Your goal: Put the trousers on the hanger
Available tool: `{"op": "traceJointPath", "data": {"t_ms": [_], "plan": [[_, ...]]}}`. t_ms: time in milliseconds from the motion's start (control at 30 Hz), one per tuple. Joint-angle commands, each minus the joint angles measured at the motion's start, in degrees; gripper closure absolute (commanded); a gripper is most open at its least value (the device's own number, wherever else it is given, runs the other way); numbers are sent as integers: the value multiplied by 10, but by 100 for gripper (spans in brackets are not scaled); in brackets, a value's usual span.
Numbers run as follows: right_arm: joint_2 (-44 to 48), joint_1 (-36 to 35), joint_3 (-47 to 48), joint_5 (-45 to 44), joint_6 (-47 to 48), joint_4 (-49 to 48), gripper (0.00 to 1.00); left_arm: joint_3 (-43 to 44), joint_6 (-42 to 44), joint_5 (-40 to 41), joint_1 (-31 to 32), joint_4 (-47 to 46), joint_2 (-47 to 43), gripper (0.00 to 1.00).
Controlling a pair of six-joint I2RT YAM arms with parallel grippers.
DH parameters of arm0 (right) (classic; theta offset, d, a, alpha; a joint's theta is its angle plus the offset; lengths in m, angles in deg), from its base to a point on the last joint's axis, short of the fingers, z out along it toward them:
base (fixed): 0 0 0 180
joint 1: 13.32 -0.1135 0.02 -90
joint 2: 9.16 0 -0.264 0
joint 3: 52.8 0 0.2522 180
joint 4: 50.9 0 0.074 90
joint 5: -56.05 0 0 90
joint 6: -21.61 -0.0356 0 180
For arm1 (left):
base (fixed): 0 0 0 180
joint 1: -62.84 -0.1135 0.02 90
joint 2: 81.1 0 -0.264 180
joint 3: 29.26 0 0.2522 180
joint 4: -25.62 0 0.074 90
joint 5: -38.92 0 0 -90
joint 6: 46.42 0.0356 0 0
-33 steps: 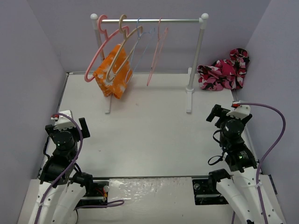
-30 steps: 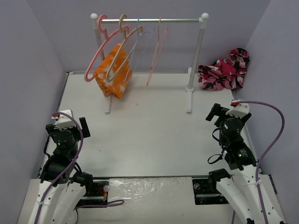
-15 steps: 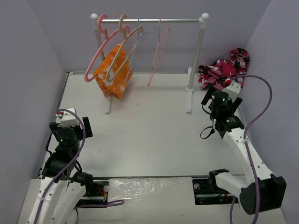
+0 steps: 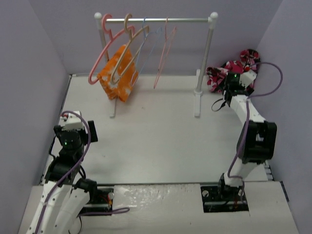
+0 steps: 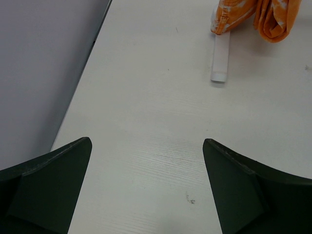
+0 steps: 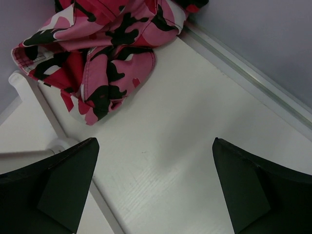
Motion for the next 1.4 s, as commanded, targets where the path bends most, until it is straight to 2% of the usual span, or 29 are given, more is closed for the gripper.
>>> {"op": "traceJointPath", "data": {"t_ms": [0,100,400,533,800,833,933,967,1033,1067,1200,1367], "plan": [[-97,6,82,22,-30,-52,0,34,-1,-12,-5,-32,14,3],[-173,6,125,63,1,-76,0,36,1,-16,-4,-30,22,3],[-266,8,165,180,80,-215,0,37,4,-24,-5,-28,48,3],[-304,8,199,191,96,-225,0,39,5,-27,-5,-26,58,3],[-373,9,258,156,103,-212,2,40,5,-30,-5,-23,71,3],[-378,10,264,153,106,-211,5,41,5,-31,-5,-23,72,3],[-390,11,285,150,123,-210,41,43,5,-33,-5,-21,77,3],[-389,12,286,147,128,-206,56,44,5,-33,-5,-21,77,3],[-373,12,307,131,142,-185,96,45,4,-33,-4,-19,77,3],[-364,13,309,127,150,-173,100,47,3,-33,-4,-19,77,3],[-252,6,274,86,167,-129,100,58,-4,-39,-5,-20,75,3],[-24,-18,172,39,157,-44,100,98,-5,-35,-4,-23,81,3]]}}
